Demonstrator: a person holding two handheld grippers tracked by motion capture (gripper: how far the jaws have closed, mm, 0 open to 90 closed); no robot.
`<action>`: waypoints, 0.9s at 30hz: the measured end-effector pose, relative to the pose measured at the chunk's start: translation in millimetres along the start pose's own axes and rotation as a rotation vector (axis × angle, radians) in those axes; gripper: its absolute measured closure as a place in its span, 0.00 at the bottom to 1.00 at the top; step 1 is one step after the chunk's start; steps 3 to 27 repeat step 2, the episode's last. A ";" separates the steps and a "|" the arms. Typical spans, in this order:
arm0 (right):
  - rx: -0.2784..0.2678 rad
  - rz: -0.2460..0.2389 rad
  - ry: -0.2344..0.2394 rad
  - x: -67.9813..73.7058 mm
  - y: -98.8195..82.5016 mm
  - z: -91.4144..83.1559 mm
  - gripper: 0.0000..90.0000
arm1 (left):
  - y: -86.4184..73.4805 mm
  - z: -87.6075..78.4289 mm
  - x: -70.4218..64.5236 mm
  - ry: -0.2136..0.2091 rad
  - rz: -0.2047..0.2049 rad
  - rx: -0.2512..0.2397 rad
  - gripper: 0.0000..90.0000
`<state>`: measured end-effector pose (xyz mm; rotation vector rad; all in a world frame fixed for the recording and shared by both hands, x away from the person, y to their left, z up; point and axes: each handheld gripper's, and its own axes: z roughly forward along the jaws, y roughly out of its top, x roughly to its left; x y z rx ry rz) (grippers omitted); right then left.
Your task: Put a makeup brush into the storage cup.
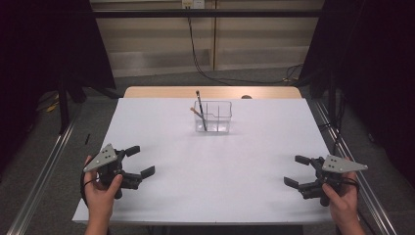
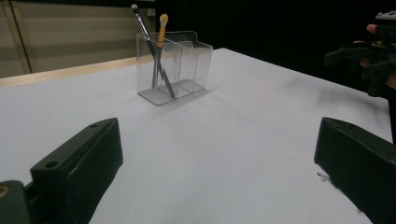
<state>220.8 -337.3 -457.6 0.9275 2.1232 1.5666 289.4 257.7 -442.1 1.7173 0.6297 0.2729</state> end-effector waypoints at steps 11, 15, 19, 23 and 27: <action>0.001 0.001 -0.002 0.0 -0.3 -0.3 0.07 | -0.1 0.2 0.1 -0.001 -0.004 -0.002 0.01; 0.001 0.001 -0.002 0.0 -0.3 -0.3 0.07 | -0.1 0.2 0.1 -0.001 -0.004 -0.002 0.01; 0.001 0.001 -0.002 0.0 -0.3 -0.3 0.07 | -0.1 0.2 0.1 -0.001 -0.004 -0.002 0.01; 0.001 0.001 -0.002 0.0 -0.3 -0.3 0.07 | -0.1 0.2 0.1 -0.001 -0.004 -0.002 0.01; 0.001 0.001 -0.002 0.0 -0.3 -0.3 0.07 | -0.1 0.2 0.1 -0.001 -0.004 -0.002 0.01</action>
